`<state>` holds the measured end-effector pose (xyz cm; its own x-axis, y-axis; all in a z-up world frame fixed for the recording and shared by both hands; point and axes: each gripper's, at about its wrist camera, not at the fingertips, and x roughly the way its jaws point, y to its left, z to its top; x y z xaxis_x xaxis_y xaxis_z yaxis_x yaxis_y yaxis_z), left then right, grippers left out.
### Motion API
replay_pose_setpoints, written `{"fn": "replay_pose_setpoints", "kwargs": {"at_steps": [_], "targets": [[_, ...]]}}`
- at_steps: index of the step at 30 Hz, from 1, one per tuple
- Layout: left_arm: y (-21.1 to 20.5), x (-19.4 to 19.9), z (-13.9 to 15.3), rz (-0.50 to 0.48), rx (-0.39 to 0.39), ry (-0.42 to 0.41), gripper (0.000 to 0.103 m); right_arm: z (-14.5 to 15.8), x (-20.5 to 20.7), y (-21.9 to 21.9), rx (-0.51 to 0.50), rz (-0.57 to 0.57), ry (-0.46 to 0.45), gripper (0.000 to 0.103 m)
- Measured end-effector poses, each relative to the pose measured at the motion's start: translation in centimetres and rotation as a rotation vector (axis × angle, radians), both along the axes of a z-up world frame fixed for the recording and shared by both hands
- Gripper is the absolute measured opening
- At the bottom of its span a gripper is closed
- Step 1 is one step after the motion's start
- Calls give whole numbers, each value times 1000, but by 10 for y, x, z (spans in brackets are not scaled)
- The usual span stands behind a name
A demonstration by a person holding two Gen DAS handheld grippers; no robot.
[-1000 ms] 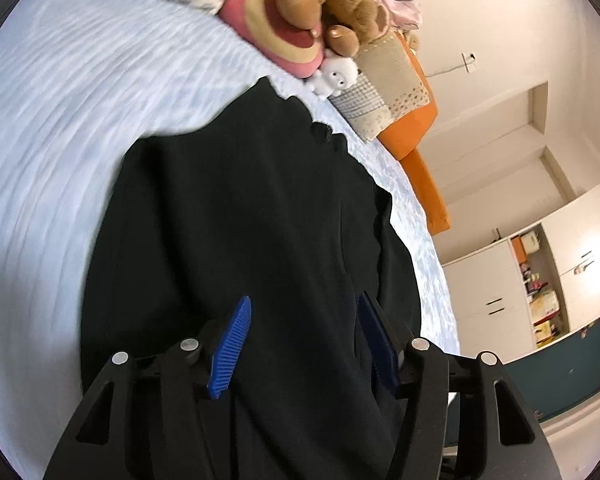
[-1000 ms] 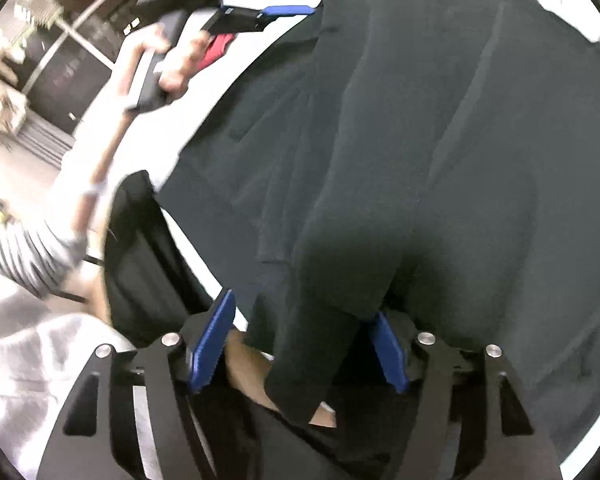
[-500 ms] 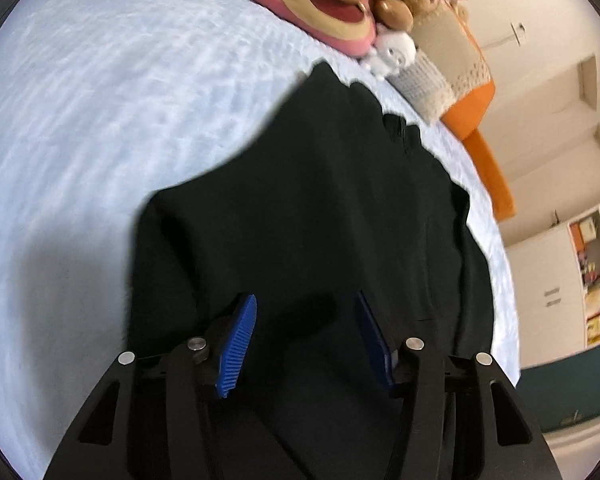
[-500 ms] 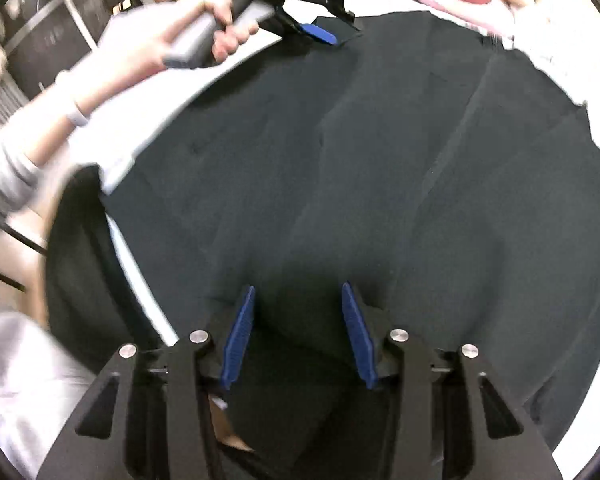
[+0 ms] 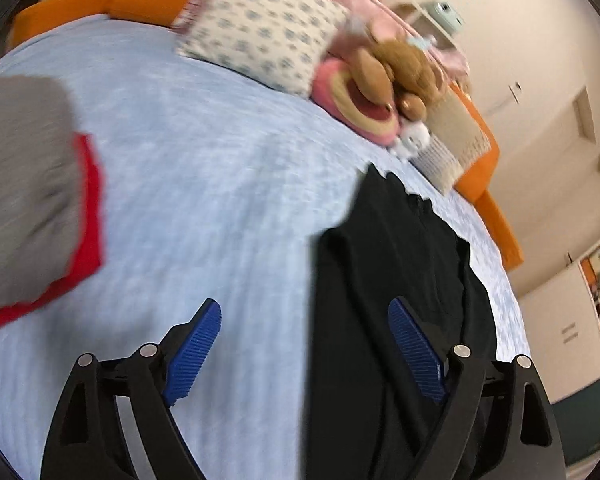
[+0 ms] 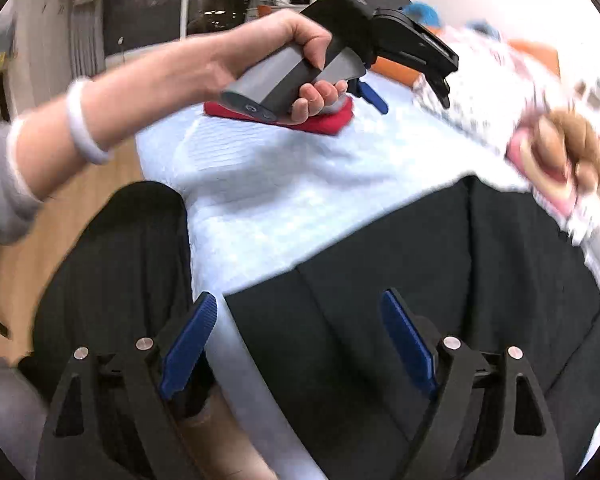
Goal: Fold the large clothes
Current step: 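Open both grippers and withdraw them from the folded hoodie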
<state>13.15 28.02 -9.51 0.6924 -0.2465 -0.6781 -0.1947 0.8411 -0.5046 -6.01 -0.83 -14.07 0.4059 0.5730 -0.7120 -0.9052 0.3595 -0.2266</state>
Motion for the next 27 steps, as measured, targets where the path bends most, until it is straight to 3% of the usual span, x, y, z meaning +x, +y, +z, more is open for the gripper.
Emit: {"fn": "replay_pose_setpoints", "kwargs": {"at_steps": [5, 10, 15, 20, 27], "targets": [[26, -40, -12, 66, -6, -1, 88, -38, -5, 21, -61, -26, -31, 80], [39, -52, -25, 93, -21, 12, 88, -58, -5, 29, -100, -49, -80, 80], [44, -52, -34, 111, -49, 16, 88, -66, -10, 32, -121, -44, -182, 80], [36, -51, -35, 91, -41, 19, 88, -66, -11, 27, -71, -48, -171, 57], [29, -45, -41, 75, -30, 53, 88, -52, 0, 12, -5, -149, -168, 56]]}}
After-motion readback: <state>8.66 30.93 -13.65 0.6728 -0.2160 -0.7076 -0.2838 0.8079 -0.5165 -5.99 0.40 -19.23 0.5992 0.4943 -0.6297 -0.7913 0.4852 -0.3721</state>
